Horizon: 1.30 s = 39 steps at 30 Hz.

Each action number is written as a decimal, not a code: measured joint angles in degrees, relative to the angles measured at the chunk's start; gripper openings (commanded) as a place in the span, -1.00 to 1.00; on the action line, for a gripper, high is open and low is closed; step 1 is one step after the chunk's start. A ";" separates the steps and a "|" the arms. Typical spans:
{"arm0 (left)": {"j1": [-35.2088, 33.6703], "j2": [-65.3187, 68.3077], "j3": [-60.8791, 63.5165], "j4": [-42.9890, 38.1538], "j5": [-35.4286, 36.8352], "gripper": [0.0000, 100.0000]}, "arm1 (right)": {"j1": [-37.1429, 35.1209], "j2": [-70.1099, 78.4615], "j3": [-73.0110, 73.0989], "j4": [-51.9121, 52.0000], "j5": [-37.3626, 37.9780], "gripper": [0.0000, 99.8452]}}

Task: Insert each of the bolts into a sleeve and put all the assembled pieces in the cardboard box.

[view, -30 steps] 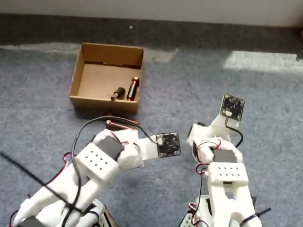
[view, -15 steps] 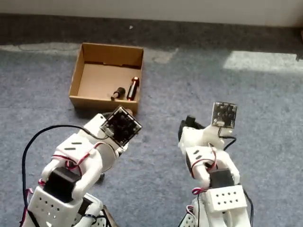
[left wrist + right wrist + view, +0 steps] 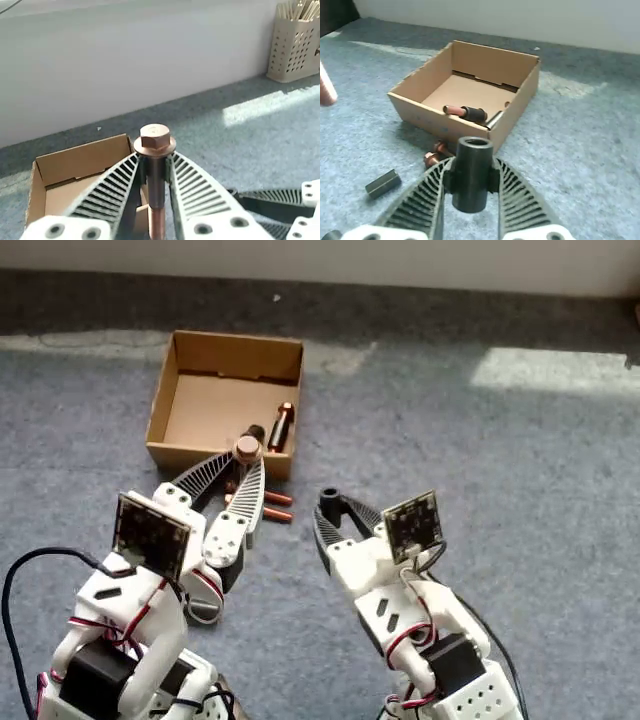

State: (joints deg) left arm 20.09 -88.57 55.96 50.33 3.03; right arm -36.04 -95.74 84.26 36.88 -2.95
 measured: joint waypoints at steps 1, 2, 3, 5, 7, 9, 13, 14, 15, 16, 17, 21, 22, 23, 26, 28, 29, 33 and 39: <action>0.00 -0.35 0.00 -0.70 0.88 -0.99 | -1.49 -0.35 0.79 0.00 0.79 -0.99; 0.00 -0.70 0.00 -1.32 1.85 -0.99 | -3.16 -0.44 1.76 0.00 1.67 -0.99; 0.00 -1.14 0.00 -1.67 2.81 -0.99 | -4.48 -0.44 2.64 -0.09 2.55 -0.99; 0.09 -1.93 0.00 -2.20 4.75 -0.99 | -7.03 -0.44 3.87 -2.20 4.13 -0.99; 0.62 -2.90 0.00 -2.64 5.98 -0.99 | -8.44 -0.53 5.63 -5.01 5.27 -0.99; 2.73 -3.78 0.00 -2.81 6.42 -0.99 | -8.70 -0.53 7.47 -8.44 6.07 -0.99; 6.42 -4.40 0.00 -2.81 6.51 -0.99 | -8.97 -0.53 9.23 -14.07 7.12 -0.99; 6.77 -4.40 0.00 -2.81 6.51 -0.99 | -8.97 -0.53 9.32 -15.12 7.12 -0.99; 6.95 -4.31 0.00 -2.81 6.51 -0.99 | -8.97 -0.53 9.32 -16.00 7.12 -0.99; 7.03 -4.31 0.18 -2.81 6.51 -0.99 | -8.97 -0.53 9.32 -16.88 7.12 -0.99; 7.12 -4.57 0.70 -2.90 6.51 -0.99 | -8.97 -0.53 9.32 -17.85 7.12 -0.99; 7.30 -4.31 2.46 -2.90 6.51 -0.99 | -9.14 -0.53 9.32 -21.36 7.12 -0.99; 7.30 -4.31 2.64 -2.90 6.51 -0.99 | -9.14 -0.53 9.32 -22.07 7.12 -0.99; 7.30 -4.31 2.73 -2.90 6.51 -0.99 | -9.14 -0.53 9.32 -22.77 7.12 -0.99; 7.30 -4.31 2.90 -3.34 6.51 -0.99 | -9.14 -0.53 9.32 -24.79 7.12 -0.99; 7.30 -4.31 3.08 -4.48 6.51 -0.99 | -9.14 -0.53 9.32 -26.02 7.12 -0.99; 7.30 -4.31 3.08 -4.92 6.51 -0.99 | -9.14 -0.53 9.32 -26.55 7.12 -0.99; 7.21 -4.31 3.08 -5.71 6.51 -0.99 | -9.14 -0.53 9.32 -27.34 7.12 -0.99; 7.21 -4.40 5.45 -9.14 6.51 -0.99 | -9.32 -0.53 9.41 -27.34 7.12 -0.99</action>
State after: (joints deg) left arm 27.30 -92.97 61.41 41.19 9.54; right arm -45.36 -96.26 93.67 9.54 4.18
